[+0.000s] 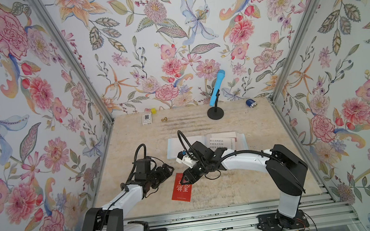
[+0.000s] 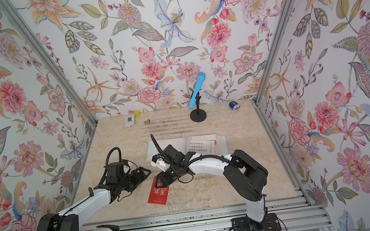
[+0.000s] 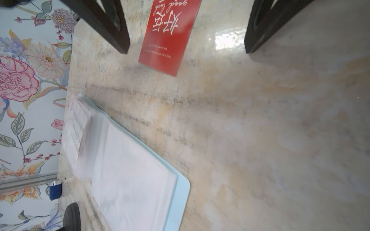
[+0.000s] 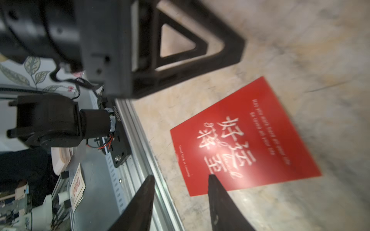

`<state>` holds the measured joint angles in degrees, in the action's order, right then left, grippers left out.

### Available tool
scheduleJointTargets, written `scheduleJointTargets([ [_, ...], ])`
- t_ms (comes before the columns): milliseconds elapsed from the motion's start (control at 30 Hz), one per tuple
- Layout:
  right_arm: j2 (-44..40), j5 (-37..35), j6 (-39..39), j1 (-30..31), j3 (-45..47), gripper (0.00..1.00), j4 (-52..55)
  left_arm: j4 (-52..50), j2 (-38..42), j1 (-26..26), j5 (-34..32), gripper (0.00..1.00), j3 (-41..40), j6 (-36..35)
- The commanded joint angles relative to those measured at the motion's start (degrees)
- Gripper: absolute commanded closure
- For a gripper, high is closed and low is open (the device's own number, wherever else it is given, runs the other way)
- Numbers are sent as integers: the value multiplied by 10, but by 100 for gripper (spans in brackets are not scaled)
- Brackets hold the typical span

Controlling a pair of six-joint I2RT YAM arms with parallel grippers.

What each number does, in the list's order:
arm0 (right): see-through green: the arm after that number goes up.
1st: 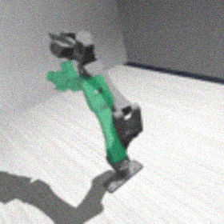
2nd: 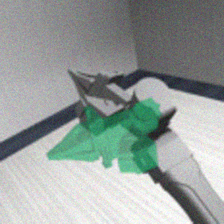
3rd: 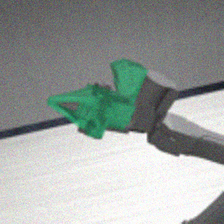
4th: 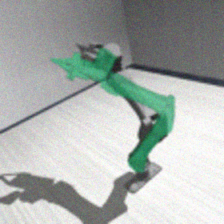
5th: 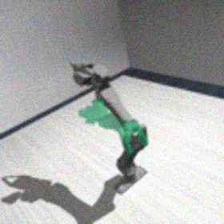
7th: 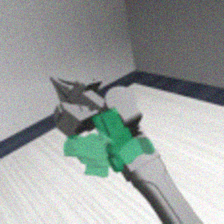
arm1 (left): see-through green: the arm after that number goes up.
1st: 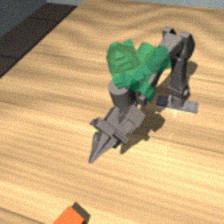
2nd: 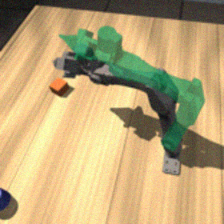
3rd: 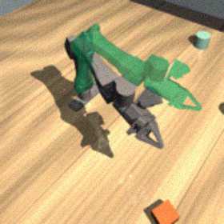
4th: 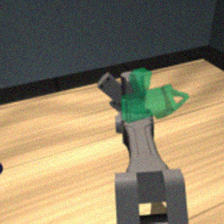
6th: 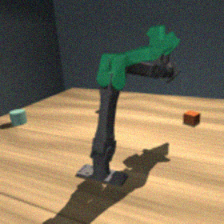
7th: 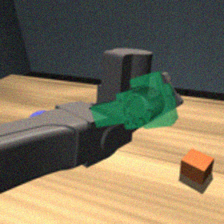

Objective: Place the photos into the photo albums
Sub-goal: Move the photo to the center of the board.

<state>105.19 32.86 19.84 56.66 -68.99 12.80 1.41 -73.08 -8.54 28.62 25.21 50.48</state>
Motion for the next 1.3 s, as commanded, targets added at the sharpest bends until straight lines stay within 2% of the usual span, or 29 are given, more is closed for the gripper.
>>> scheduleJointTargets([
  [0, 25, 12, -11, 42, 1, 54, 36, -14, -17, 37, -15, 6, 10, -28],
  [200, 73, -5, -8, 86, -17, 54, 36, -20, 21, 57, -35, 6, 1, -34],
  [467, 119, -47, -7, 81, -40, 54, 36, -13, 43, 66, -30, 6, -14, -27],
  [600, 127, -111, 2, 63, -39, 54, 33, -13, 49, 66, -37, 6, -18, -25],
  [700, 132, -131, 21, 38, -39, 54, 4, -14, 51, 66, -39, 6, -19, -27],
  [933, 155, -103, 51, -3, -73, 55, -50, -13, 61, 66, -34, 7, -22, -23],
  [1100, 112, -72, 54, -34, -71, 54, -55, -2, 71, 64, -19, 12, -33, -17],
  [1267, 78, -71, 54, -98, -62, 54, -54, -4, 74, 62, -8, 15, -43, -24],
])
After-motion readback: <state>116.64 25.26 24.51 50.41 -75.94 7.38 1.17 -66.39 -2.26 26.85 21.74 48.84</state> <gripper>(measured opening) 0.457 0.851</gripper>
